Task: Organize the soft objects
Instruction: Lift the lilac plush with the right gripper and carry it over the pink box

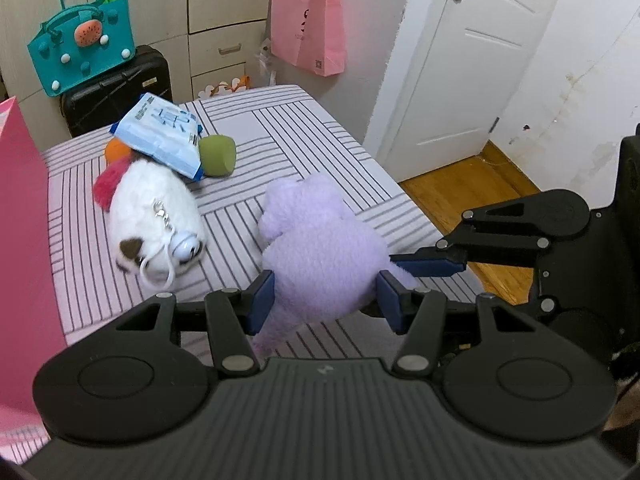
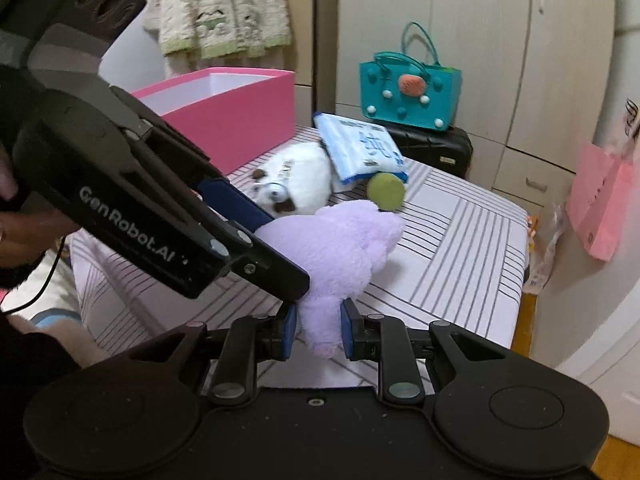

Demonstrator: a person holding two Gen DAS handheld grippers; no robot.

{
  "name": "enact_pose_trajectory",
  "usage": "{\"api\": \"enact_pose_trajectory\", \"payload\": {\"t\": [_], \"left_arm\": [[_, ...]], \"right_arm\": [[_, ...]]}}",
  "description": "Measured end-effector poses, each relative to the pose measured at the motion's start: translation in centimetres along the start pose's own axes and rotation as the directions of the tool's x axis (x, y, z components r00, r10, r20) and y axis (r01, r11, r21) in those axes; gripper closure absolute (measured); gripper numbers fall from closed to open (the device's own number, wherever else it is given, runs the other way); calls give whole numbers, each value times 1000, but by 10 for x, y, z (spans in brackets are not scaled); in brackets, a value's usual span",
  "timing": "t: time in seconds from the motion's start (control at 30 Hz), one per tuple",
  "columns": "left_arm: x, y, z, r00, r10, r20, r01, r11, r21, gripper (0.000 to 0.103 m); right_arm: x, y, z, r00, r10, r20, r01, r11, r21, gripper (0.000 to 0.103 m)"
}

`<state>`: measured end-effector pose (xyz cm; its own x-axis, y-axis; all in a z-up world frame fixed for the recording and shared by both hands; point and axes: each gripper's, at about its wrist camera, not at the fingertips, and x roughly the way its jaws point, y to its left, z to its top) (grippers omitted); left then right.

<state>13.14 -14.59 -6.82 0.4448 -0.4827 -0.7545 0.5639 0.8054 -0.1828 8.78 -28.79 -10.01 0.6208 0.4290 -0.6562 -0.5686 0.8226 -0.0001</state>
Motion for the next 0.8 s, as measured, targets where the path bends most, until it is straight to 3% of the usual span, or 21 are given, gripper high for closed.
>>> {"api": "enact_pose_trajectory", "payload": {"t": [0.33,0.67,0.8], "left_arm": [[-46,22,-10,998,-59,-21,58,998,-40,49],[-102,44,-22,999,-28,34,30,999,-41,49],[-123,55,-25,1000,-10,21,11,998,-58,49]], "right_arm": [[-21,36,30,999,38,-37,-41,997,-69,76],[-29,67,68,991,128,-44,-131,988,-84,77],[-28,82,83,984,168,-62,-174,978,-115,77]]}}
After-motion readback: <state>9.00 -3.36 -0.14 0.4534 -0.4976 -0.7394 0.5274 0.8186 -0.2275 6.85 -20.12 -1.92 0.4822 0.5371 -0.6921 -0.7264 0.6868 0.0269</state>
